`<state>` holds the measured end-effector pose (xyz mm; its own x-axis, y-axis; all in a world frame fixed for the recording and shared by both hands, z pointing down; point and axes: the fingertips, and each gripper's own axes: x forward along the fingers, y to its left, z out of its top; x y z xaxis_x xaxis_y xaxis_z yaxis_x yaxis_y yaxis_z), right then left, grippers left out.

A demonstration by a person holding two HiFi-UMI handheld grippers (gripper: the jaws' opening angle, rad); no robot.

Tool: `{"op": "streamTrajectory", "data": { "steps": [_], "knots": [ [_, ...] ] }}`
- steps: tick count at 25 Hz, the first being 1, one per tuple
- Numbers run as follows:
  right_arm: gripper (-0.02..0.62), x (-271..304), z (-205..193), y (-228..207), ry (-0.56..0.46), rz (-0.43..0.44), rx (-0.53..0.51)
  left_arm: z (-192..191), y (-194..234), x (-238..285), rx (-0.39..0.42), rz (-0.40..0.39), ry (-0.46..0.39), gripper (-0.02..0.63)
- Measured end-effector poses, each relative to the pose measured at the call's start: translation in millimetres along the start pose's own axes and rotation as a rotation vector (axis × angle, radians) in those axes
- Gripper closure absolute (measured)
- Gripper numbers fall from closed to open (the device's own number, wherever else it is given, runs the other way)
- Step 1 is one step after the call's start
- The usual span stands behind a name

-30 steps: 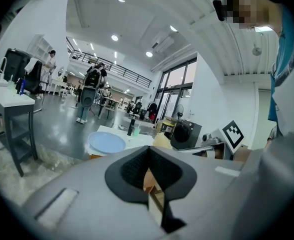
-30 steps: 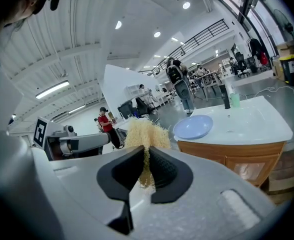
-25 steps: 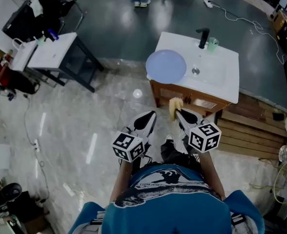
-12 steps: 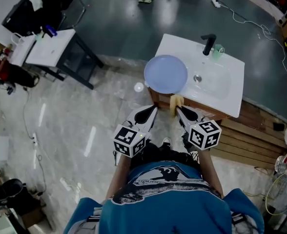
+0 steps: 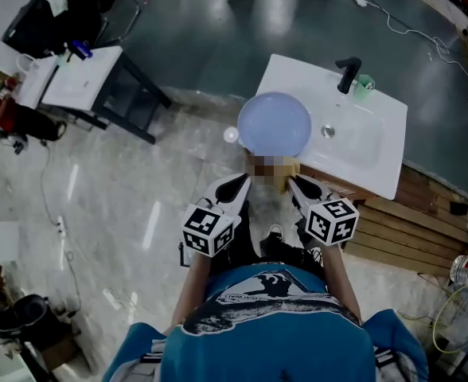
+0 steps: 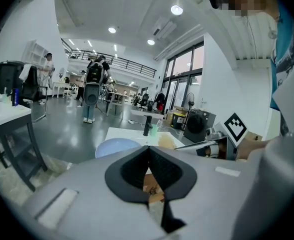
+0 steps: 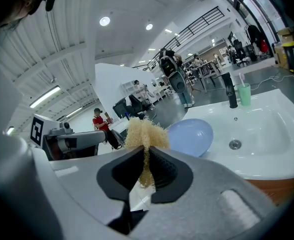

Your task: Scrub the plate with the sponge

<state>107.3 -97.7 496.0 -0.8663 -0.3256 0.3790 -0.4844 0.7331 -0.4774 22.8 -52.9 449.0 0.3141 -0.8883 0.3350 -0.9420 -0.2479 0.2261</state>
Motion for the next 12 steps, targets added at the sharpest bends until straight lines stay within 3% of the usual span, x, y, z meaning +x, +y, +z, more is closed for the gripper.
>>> {"op": "streamTrajectory", "data": {
  "steps": [5,12],
  "knots": [
    [0.565,18.7,12.7,-17.2,-0.021,-0.064,0.019,11.6,34.0,17.7,0.004,-0.022,-0.015,0.583],
    [0.565,62.3,38.2,-36.1,-0.029,-0.171,0.042,21.6,96.9,52.7,0.075,-0.073,0.042,0.538]
  ]
}}
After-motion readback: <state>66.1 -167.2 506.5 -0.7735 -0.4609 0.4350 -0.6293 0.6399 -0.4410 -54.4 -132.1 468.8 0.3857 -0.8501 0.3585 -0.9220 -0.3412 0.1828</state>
